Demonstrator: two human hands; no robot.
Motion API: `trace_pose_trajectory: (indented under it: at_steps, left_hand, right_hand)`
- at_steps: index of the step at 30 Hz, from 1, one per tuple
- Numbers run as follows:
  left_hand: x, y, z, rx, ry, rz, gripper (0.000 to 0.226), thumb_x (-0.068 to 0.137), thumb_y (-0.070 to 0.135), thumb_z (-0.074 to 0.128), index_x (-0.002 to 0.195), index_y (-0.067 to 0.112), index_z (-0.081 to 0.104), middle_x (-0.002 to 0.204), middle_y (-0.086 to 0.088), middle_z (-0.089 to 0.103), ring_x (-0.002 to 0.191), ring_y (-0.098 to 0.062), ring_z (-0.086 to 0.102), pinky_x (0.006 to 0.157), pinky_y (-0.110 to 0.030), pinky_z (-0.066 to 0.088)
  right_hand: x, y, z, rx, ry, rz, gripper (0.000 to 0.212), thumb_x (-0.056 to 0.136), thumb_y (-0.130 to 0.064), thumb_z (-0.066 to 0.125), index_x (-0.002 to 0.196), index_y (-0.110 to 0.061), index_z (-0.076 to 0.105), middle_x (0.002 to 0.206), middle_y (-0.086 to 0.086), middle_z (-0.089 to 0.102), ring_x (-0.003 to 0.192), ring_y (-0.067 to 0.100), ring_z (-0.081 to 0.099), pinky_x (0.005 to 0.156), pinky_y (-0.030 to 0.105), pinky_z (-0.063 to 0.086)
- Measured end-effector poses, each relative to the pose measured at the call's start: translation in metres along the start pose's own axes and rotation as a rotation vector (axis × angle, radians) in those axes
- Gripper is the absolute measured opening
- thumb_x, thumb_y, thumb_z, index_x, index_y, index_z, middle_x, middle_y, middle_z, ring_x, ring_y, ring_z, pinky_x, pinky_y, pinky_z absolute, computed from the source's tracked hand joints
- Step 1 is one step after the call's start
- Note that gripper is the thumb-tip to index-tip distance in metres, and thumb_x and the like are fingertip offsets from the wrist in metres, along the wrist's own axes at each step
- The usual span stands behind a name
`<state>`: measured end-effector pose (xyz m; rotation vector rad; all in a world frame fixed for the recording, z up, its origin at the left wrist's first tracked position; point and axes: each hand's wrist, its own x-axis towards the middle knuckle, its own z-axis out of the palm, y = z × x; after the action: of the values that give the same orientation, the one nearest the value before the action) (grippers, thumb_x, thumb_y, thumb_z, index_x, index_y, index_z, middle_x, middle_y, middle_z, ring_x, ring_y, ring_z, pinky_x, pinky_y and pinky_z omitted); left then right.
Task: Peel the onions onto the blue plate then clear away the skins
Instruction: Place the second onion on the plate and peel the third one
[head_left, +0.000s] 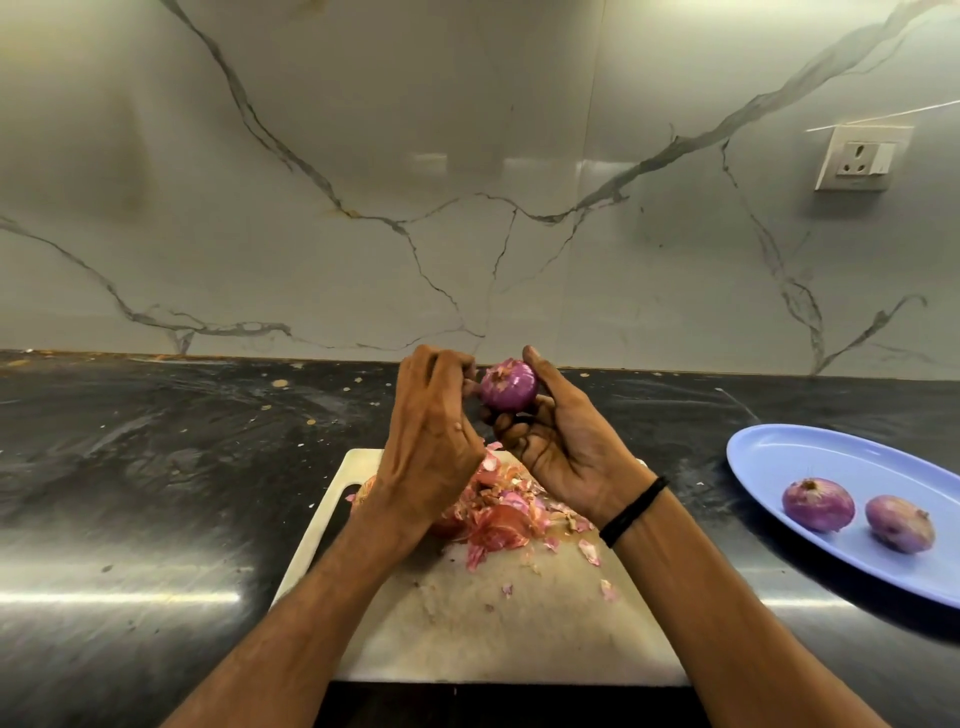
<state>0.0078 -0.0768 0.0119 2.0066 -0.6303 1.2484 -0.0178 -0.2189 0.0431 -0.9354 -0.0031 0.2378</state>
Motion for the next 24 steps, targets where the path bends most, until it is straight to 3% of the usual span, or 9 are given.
trace_pose_trajectory:
  at_steps: [2,5,10,17,22,24]
  left_hand:
    - [0.001,-0.006,-0.003,0.016,0.041,-0.051,0.027,0.08,-0.003,0.03,0.093,0.006,0.052,0.09,-0.007,0.046,0.084,-0.009,0.037,0.074,-0.013,0.038]
    - [0.001,-0.009,-0.007,-0.012,0.037,-0.102,0.02,0.089,-0.01,0.053,0.102,0.005,0.058,0.096,-0.008,0.056,0.089,-0.012,0.05,0.079,-0.016,0.044]
    - [0.003,0.005,-0.015,-0.155,0.001,-0.071,0.023,0.088,0.011,0.074,0.111,0.009,0.071,0.105,-0.001,0.07,0.095,-0.007,0.064,0.087,-0.011,0.05]
    - [0.006,0.006,-0.016,-0.396,-0.103,-0.169,0.035,0.088,0.023,0.072,0.122,0.019,0.068,0.111,0.003,0.068,0.104,-0.006,0.067,0.09,-0.019,0.054]
    - [0.008,-0.003,-0.021,-0.332,-0.192,-0.067,0.033,0.088,0.021,0.069,0.121,0.015,0.068,0.104,0.006,0.063,0.097,0.005,0.062,0.087,-0.009,0.05]
    - [0.008,-0.009,-0.02,-0.27,-0.171,-0.013,0.031,0.088,0.019,0.071,0.118,0.011,0.07,0.101,-0.002,0.067,0.089,0.001,0.062,0.085,-0.01,0.052]
  right_hand:
    - [-0.001,-0.003,0.0,0.02,0.007,-0.009,0.063,0.09,-0.044,0.067,0.126,0.006,0.056,0.09,0.026,0.068,0.058,0.015,0.06,0.052,0.017,0.055]
    - [0.0,-0.003,0.0,0.024,0.028,-0.018,0.058,0.091,-0.041,0.068,0.124,0.005,0.056,0.089,0.026,0.068,0.06,0.016,0.06,0.053,0.018,0.055]
    - [0.003,-0.001,0.0,0.075,0.024,-0.04,0.057,0.089,-0.036,0.071,0.127,0.004,0.056,0.1,0.023,0.067,0.07,0.019,0.062,0.061,0.022,0.058]
    - [0.004,0.0,-0.001,0.06,0.012,-0.069,0.052,0.088,-0.035,0.072,0.122,0.003,0.062,0.102,0.02,0.064,0.072,0.019,0.062,0.058,0.022,0.057]
    - [0.006,0.002,-0.005,-0.009,0.029,-0.052,0.056,0.089,-0.037,0.072,0.126,0.004,0.061,0.107,0.023,0.06,0.066,0.019,0.061,0.055,0.022,0.056]
    - [0.006,0.003,-0.005,-0.029,0.035,-0.039,0.054,0.089,-0.037,0.072,0.124,0.003,0.061,0.106,0.023,0.061,0.062,0.018,0.061,0.056,0.022,0.057]
